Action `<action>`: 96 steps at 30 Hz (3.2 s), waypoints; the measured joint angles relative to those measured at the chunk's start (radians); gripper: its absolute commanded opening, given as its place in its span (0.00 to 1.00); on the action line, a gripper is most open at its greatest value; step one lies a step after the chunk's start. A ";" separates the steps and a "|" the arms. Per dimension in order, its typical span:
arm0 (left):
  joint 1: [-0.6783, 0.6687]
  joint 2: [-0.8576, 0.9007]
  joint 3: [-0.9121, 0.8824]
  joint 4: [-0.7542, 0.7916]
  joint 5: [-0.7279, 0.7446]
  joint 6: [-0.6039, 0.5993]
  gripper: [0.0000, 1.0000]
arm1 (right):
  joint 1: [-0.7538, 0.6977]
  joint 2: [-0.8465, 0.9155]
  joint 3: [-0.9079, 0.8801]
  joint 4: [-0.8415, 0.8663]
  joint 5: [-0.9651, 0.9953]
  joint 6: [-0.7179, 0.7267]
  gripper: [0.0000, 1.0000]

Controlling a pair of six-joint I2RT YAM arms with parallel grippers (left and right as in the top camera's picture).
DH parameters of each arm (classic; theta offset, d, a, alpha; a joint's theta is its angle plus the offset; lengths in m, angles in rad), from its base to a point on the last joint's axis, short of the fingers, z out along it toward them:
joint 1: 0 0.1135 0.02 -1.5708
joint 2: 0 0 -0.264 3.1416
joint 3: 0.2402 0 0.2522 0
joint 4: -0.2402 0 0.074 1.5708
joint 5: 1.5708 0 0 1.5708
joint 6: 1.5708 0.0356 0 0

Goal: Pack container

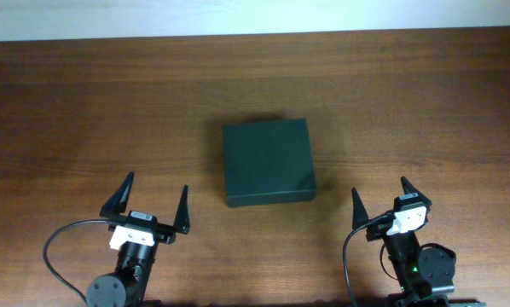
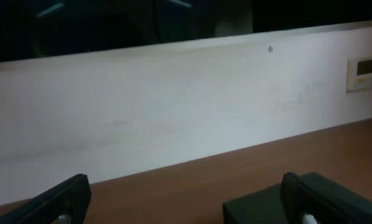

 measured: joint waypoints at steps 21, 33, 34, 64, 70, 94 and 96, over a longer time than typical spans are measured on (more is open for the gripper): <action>0.000 -0.048 -0.034 -0.143 -0.002 0.001 0.99 | 0.000 0.000 0.000 0.000 0.000 0.000 0.99; 0.000 -0.048 -0.068 -0.271 -0.089 -0.003 0.99 | 0.000 0.000 0.000 0.000 0.000 0.000 0.99; 0.000 -0.048 -0.068 -0.279 -0.106 -0.007 0.99 | 0.000 0.000 0.000 0.000 0.000 0.000 0.99; 0.000 -0.048 -0.068 -0.290 -0.234 -0.019 0.99 | 0.000 0.000 0.000 0.000 0.000 0.000 0.99; 0.000 -0.048 -0.068 -0.290 -0.234 -0.019 0.99 | 0.000 0.000 0.000 0.000 0.000 0.000 0.99; 0.000 -0.048 -0.068 -0.290 -0.234 -0.019 0.99 | 0.000 0.000 0.000 0.000 0.000 0.000 0.99; 0.000 -0.048 -0.068 -0.290 -0.234 -0.019 0.99 | 0.000 0.000 0.000 0.000 0.000 0.000 0.99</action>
